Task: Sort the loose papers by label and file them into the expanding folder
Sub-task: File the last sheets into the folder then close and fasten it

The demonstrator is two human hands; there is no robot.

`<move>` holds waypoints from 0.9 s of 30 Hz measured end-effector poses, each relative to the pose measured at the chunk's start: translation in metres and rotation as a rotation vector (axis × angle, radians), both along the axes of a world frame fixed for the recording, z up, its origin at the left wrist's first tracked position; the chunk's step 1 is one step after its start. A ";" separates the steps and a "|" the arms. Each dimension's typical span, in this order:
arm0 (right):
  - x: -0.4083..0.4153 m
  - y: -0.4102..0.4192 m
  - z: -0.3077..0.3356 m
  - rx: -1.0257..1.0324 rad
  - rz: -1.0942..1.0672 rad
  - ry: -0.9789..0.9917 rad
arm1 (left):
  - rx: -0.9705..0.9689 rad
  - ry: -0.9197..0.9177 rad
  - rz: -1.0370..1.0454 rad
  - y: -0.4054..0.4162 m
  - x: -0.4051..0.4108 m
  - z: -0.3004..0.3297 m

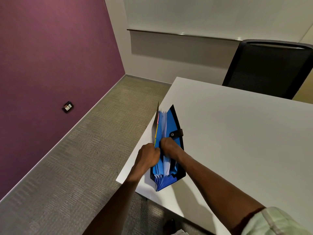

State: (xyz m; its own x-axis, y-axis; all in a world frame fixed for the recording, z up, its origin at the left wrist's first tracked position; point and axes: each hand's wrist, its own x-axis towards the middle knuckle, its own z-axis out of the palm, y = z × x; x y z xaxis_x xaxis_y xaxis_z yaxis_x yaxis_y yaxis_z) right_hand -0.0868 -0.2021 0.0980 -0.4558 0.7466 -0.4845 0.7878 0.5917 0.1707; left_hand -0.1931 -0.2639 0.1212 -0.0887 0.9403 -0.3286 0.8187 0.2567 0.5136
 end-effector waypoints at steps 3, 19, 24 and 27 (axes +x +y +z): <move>-0.001 0.003 0.004 -0.071 -0.007 0.018 | 0.009 -0.006 -0.004 -0.001 -0.004 -0.002; 0.038 -0.019 0.022 0.276 -0.433 0.737 | -0.038 -0.038 -0.055 0.004 -0.001 -0.001; 0.071 -0.031 0.031 0.710 -0.323 0.574 | -0.036 -0.031 -0.052 0.006 0.000 0.000; 0.102 -0.030 0.025 0.786 -0.374 0.561 | -0.038 0.011 -0.060 0.006 0.004 0.002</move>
